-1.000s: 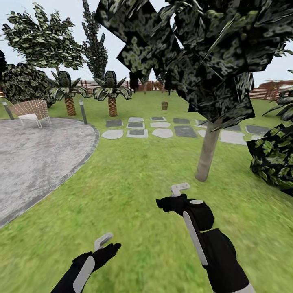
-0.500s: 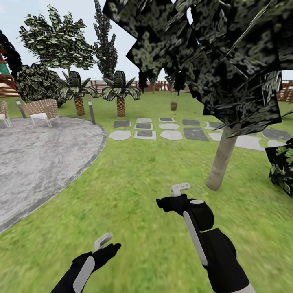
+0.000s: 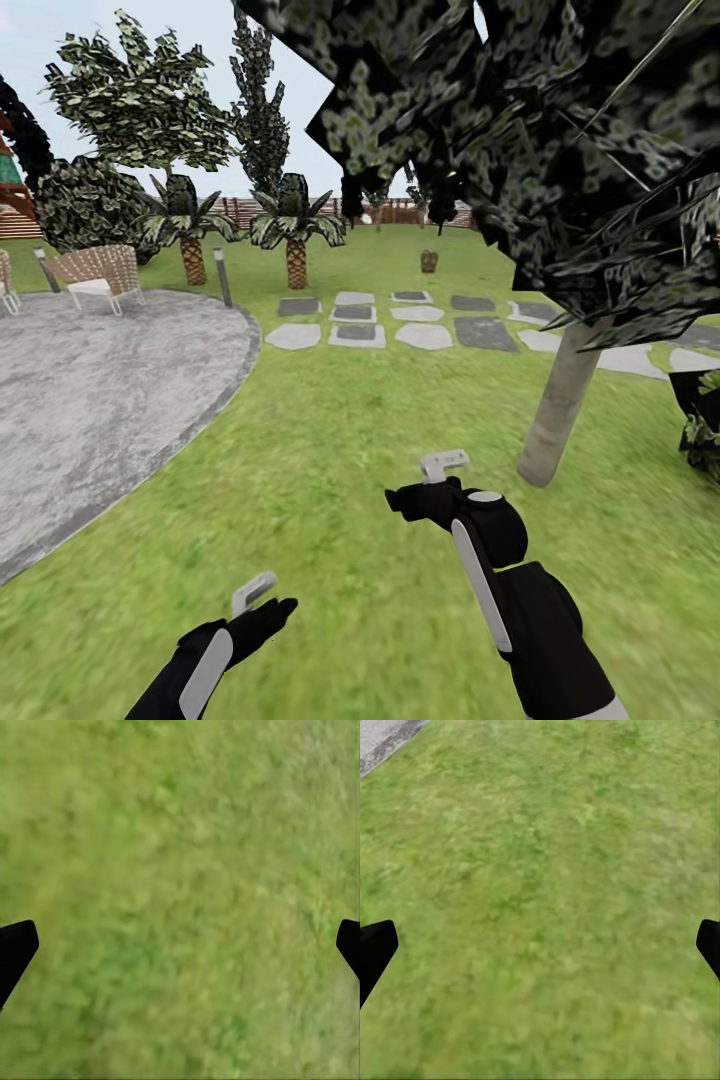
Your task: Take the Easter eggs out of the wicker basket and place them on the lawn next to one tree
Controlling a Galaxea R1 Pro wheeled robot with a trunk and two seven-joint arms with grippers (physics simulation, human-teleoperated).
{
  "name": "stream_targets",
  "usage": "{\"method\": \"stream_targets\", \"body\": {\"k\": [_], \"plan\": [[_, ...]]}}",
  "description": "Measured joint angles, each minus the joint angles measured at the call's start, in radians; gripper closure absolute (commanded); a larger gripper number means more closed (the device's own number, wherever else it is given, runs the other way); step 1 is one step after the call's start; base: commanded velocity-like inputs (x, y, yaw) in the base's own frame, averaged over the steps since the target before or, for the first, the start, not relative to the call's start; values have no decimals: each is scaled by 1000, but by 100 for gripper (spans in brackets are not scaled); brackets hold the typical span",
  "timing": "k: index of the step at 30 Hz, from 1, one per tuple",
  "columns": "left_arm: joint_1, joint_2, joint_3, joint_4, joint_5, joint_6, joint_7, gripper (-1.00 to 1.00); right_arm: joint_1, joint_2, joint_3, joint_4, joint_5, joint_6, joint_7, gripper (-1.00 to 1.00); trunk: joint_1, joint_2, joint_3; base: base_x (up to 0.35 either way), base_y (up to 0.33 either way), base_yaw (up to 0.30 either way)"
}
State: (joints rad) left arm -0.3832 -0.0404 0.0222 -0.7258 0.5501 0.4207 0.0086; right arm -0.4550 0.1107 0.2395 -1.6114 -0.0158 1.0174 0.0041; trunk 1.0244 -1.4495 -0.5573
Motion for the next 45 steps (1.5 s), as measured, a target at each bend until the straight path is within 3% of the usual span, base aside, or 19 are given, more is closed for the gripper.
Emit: {"method": "stream_targets", "body": {"k": [13,25,45], "plan": [[0,0,0,0,0,0,0,-100,0,5,2,0,0,-2,-1,-100,0,0,0,334,0,11],[0,0,0,0,0,0,0,-100,0,6,0,0,0,0,-1,-100,0,0,0,334,0,166],[0,1,0,7,0,1,0,-100,-1,6,0,0,0,-1,-1,-100,0,0,0,330,42,6]]}}
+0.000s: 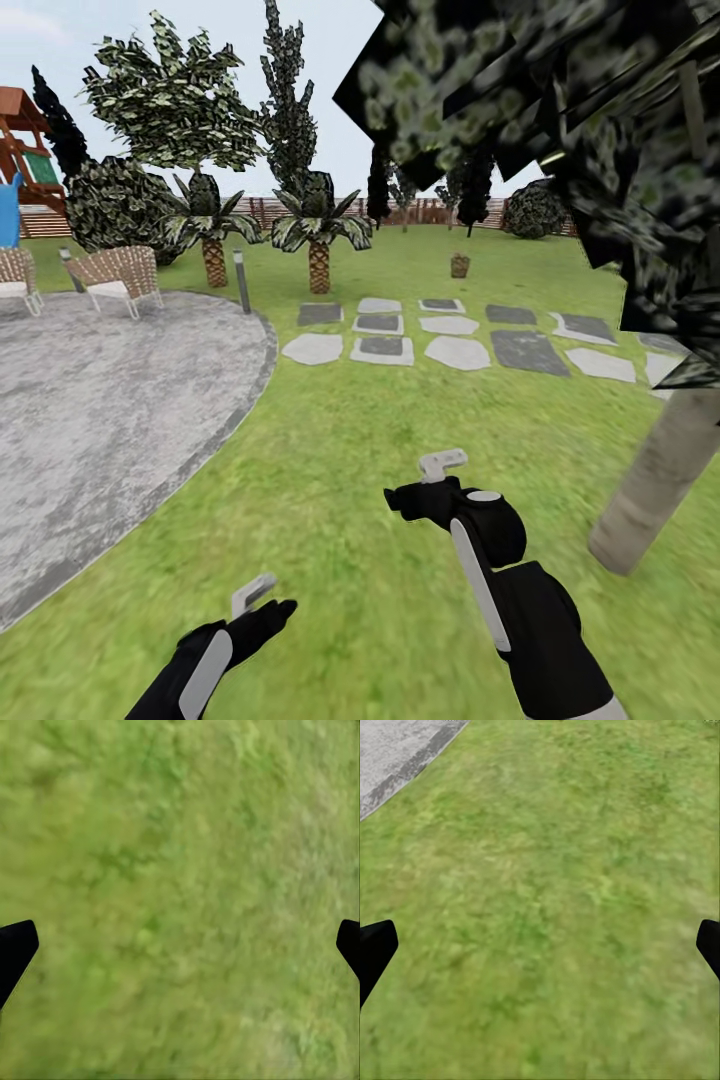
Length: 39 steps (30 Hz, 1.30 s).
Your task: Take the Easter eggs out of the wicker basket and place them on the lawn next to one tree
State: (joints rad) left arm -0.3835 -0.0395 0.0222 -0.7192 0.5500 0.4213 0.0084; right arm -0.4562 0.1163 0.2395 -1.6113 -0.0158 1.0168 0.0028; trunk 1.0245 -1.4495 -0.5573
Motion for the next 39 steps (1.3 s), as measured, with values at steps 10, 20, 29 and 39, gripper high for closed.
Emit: {"method": "stream_targets", "body": {"k": [10,20,29,39], "plan": [[0,0,1,1,0,1,0,-100,0,0,0,0,0,0,0,-100,0,0,0,309,132,0],[0,0,1,1,0,1,0,-100,0,0,0,0,0,0,0,-100,0,0,0,299,147,-70],[0,0,1,1,0,1,0,-100,0,0,0,0,0,0,0,-100,0,0,0,288,153,-37],[0,0,1,1,1,2,0,-100,0,0,0,0,0,0,0,-100,0,0,0,271,164,-2]]}}
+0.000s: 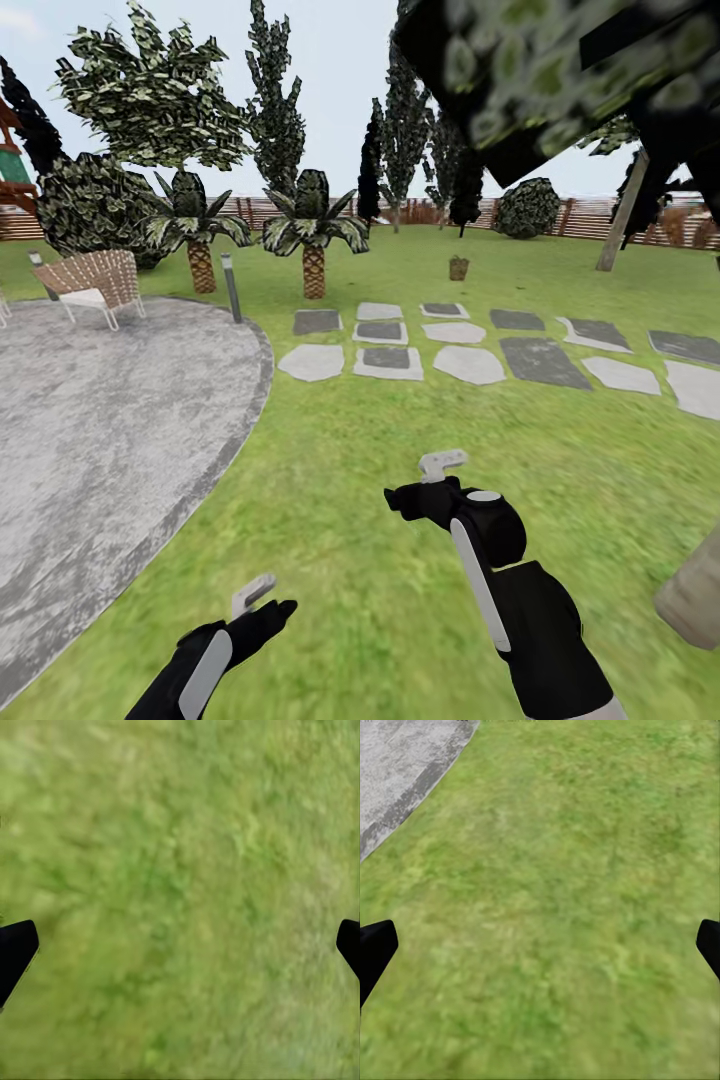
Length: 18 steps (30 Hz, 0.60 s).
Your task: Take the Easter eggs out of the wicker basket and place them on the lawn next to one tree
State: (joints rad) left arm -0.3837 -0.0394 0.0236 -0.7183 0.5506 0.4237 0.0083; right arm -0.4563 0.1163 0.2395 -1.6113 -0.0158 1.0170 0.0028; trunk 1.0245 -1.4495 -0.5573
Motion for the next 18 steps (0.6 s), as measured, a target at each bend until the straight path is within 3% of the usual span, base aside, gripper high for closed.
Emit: {"method": "stream_targets", "body": {"k": [18], "plan": [[0,2,0,0,0,0,-1,-100,-1,0,-2,0,0,0,0,-100,0,0,0,267,166,0]]}}
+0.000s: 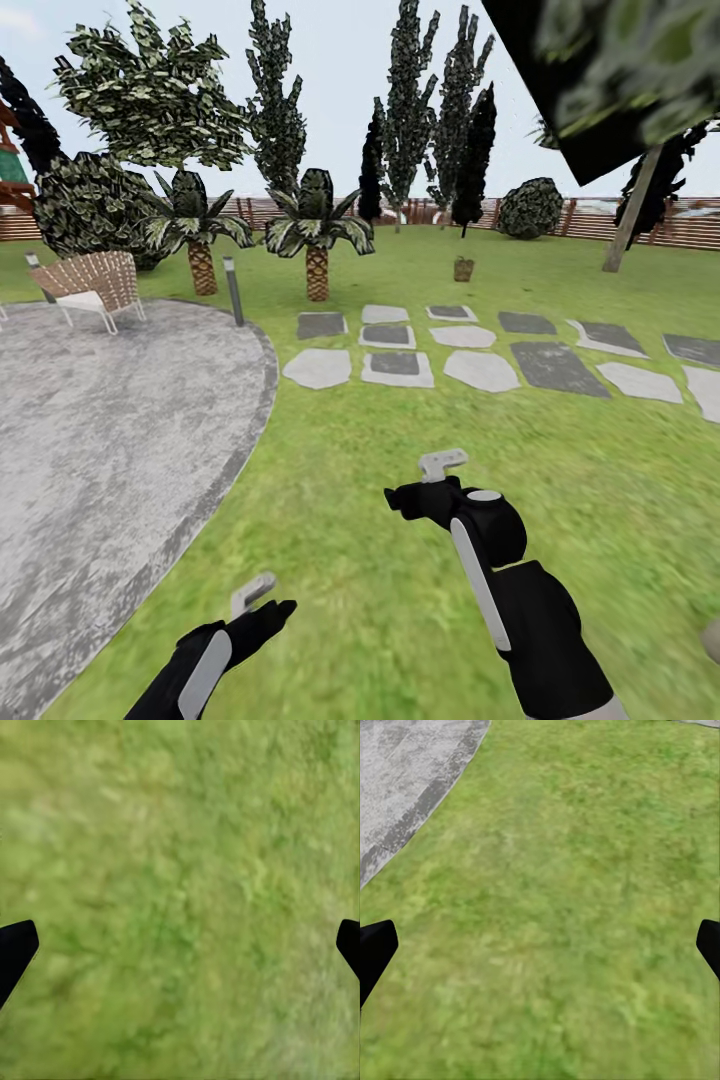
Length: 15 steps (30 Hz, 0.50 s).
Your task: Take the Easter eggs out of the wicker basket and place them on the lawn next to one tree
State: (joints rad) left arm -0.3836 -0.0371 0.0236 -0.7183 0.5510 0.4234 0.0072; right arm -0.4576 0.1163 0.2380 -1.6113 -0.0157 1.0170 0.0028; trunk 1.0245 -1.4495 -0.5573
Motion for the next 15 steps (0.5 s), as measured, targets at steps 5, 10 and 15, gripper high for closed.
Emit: {"method": "stream_targets", "body": {"k": [5,10,15], "plan": [[0,1,0,0,0,0,0,-100,0,0,0,0,0,0,0,-100,0,0,0,282,146,0],[0,0,0,0,-1,0,0,-100,0,0,0,0,0,0,0,-100,0,0,0,299,130,0],[0,0,-1,0,-1,0,0,-100,0,0,0,0,0,0,0,-100,0,0,0,305,123,0]]}}
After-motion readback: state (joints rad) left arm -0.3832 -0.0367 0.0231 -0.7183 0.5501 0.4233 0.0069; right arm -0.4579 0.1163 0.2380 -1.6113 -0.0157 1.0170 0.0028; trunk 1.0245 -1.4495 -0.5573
